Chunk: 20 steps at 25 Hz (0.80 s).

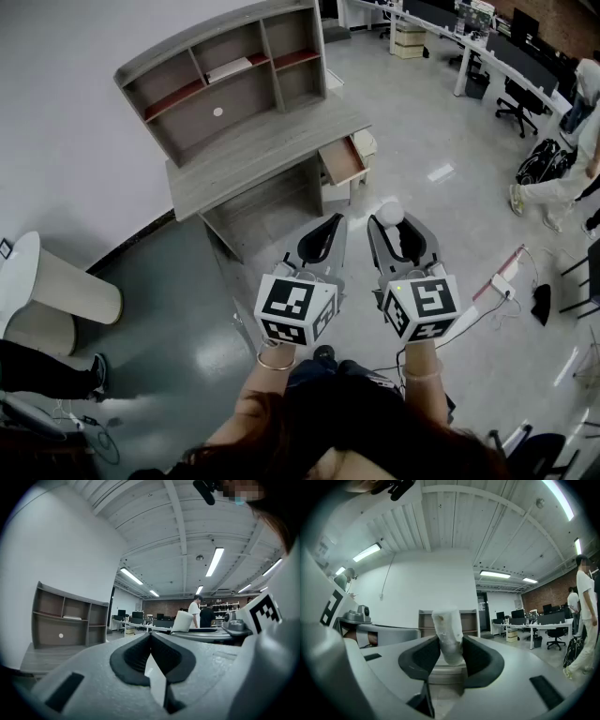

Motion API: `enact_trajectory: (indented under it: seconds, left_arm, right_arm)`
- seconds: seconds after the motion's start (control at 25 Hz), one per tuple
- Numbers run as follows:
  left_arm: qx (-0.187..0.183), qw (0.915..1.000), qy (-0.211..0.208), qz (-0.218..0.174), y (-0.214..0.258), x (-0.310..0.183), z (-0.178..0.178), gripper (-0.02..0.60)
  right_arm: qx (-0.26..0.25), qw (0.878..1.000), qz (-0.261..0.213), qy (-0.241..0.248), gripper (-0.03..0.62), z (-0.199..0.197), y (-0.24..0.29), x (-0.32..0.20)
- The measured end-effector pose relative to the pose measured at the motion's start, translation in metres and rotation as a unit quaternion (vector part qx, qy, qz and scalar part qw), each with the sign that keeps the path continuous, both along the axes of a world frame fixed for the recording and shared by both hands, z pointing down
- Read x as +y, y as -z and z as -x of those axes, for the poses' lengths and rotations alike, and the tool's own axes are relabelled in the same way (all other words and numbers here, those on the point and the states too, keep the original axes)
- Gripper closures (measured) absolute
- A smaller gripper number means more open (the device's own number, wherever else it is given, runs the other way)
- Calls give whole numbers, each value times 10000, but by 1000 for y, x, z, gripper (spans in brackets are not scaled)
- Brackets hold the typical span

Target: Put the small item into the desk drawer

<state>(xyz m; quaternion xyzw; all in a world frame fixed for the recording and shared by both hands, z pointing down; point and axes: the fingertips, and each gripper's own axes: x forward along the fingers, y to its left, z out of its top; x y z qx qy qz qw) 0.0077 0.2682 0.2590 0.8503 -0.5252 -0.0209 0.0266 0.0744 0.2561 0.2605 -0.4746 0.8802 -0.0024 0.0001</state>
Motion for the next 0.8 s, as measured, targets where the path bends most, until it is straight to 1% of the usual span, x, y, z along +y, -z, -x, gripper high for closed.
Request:
enact_trajectory:
  seconds: [0.2,0.6,0.8]
  left_arm:
    - [13,10000,-63,9,-2,-13,20,566]
    - [45,9993,-382,24,-7,-36,52,566]
    - [46,9988,-485,30,-7,-42,63,566]
  right_arm:
    - [-80,9999,-38,-63,451,20,2,-12]
    - [126,9990,-31,-437,451,52,-7,-33]
    - [119,9986,15,-521,451,64,-10,-40]
